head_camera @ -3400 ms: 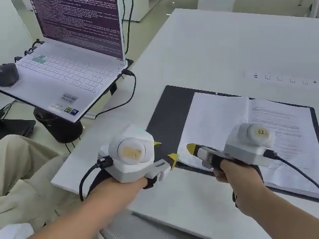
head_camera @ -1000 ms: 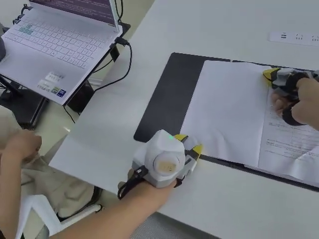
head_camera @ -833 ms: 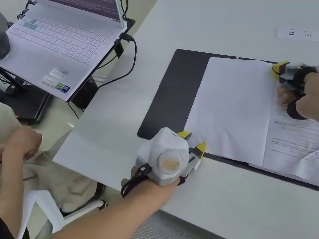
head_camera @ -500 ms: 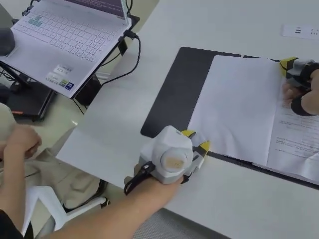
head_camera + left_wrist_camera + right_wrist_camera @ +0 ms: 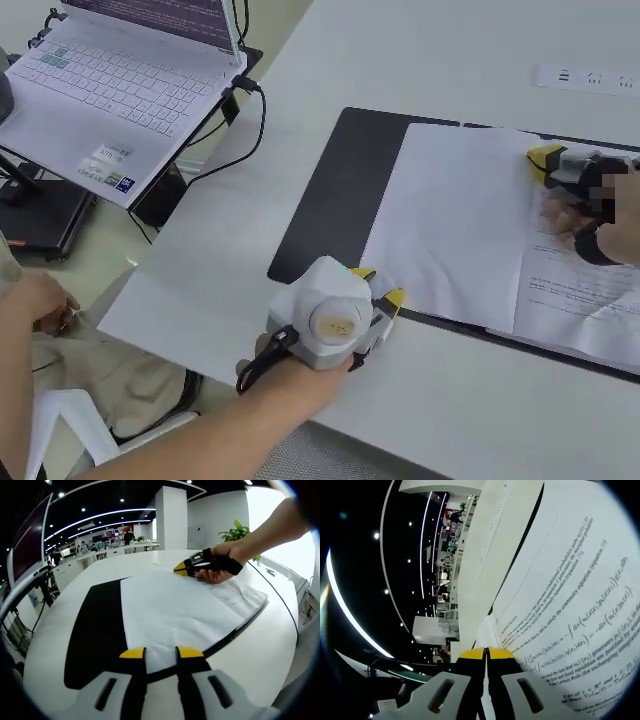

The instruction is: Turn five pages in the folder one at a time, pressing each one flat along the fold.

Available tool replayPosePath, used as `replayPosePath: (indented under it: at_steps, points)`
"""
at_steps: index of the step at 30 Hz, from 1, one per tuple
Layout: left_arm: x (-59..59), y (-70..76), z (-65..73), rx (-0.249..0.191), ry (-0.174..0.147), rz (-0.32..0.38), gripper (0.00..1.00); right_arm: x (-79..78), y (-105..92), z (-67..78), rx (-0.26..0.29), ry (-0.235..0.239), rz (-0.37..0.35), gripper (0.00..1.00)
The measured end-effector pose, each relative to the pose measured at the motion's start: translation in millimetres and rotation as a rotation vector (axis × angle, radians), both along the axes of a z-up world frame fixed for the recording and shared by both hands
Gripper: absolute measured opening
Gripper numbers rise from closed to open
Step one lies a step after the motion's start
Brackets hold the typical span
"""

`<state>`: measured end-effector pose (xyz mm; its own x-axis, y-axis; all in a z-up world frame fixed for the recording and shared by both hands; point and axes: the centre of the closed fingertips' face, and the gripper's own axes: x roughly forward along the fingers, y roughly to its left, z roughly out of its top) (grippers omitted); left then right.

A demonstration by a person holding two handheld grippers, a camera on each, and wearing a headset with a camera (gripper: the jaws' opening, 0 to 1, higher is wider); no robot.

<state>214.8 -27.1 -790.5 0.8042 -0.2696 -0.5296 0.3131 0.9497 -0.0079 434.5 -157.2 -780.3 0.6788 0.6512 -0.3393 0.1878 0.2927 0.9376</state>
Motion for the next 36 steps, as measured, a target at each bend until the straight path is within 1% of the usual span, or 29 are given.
replayPosePath:
  at_steps: [2,9,12,13,15,17,20,23,24,26,32,36]
  points:
    - [-0.1,-0.1,0.1,0.0,0.0,0.0,0.21,-6.8,2.1,-0.2,0.007,0.003,0.019,0.0]
    - [-0.2,-0.2,0.3,-0.001,0.001,0.001,0.21,-25.0,2.6,-0.7,0.025,0.005,0.044,0.0]
    - [-0.2,-0.3,0.4,0.0,0.002,0.001,0.21,-36.9,4.5,1.3,0.029,0.008,0.062,0.0]
    - [-0.3,-0.4,0.5,0.0,0.003,0.001,0.21,-42.0,5.9,1.1,0.029,0.008,0.077,0.0]
    - [-0.6,-0.7,0.9,0.001,0.004,0.0,0.21,-48.1,4.9,0.6,0.031,0.007,0.079,0.0]
    - [-0.7,-0.8,1.0,0.001,0.001,-0.002,0.21,-54.9,5.5,1.3,0.023,-0.001,0.096,0.0]
    - [-0.8,-0.6,0.9,0.0,-0.004,-0.001,0.21,-65.7,5.4,2.0,0.026,-0.004,0.113,0.0]
    - [-0.9,-0.5,0.7,0.002,-0.003,-0.003,0.21,-75.1,4.6,3.0,0.031,0.0,0.121,0.0]
    - [-1.0,-0.6,1.0,0.003,-0.004,-0.004,0.21,-84.1,6.8,1.9,0.026,0.004,0.147,0.0]
    - [-1.1,-0.6,1.1,0.003,-0.004,-0.004,0.21,-94.3,10.2,1.0,0.015,-0.003,0.179,0.0]
    - [-1.4,0.0,0.6,0.003,-0.003,-0.004,0.21,-119.4,11.1,-1.8,0.031,0.01,0.175,0.0]
    - [-1.8,0.0,0.7,0.003,-0.005,-0.004,0.21,-136.1,12.6,-2.0,0.017,0.012,0.196,0.0]
